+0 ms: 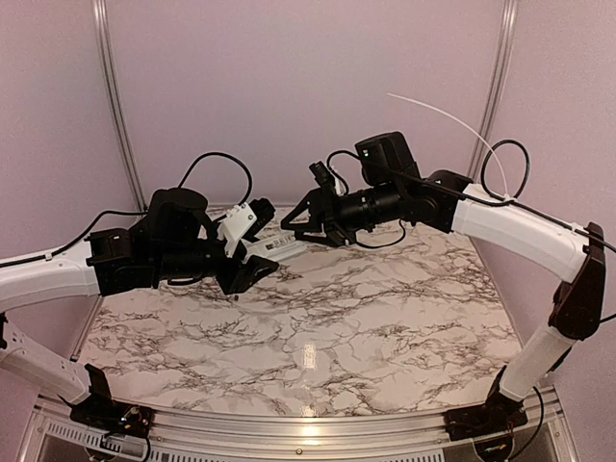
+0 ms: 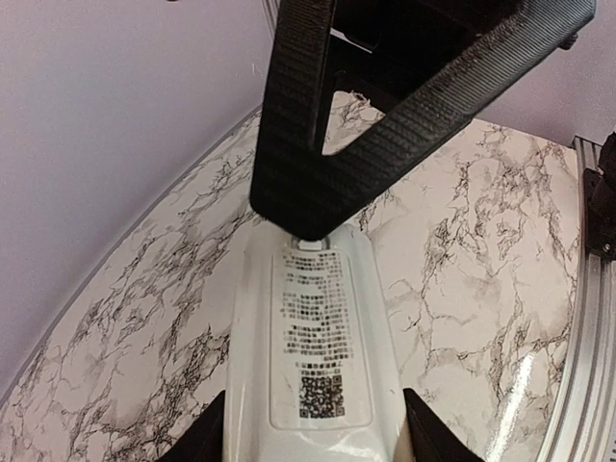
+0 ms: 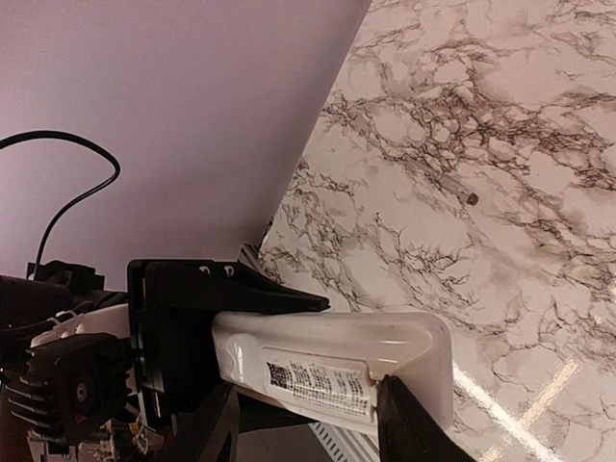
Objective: Unload the batteries from the remote control
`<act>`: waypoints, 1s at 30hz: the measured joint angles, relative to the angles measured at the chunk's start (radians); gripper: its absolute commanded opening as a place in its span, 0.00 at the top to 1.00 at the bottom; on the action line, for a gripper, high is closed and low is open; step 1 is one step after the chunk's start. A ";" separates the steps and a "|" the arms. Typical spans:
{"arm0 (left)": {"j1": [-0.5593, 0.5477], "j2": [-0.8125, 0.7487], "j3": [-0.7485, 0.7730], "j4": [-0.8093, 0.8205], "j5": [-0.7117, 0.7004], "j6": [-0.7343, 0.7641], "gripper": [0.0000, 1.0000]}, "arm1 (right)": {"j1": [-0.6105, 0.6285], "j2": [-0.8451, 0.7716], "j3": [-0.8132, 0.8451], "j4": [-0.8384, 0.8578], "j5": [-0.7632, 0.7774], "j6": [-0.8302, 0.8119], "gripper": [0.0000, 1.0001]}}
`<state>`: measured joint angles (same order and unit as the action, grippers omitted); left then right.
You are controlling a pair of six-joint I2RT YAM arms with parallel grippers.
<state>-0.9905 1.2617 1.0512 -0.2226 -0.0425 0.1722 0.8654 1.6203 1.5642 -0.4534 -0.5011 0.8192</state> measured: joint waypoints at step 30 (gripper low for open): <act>-0.002 -0.001 -0.014 0.031 0.031 0.015 1.00 | -0.023 -0.103 -0.183 0.224 -0.093 0.082 0.53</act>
<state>-0.9924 1.2610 1.0374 -0.1913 -0.0113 0.1875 0.8421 1.5177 1.3811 -0.2298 -0.5938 0.9012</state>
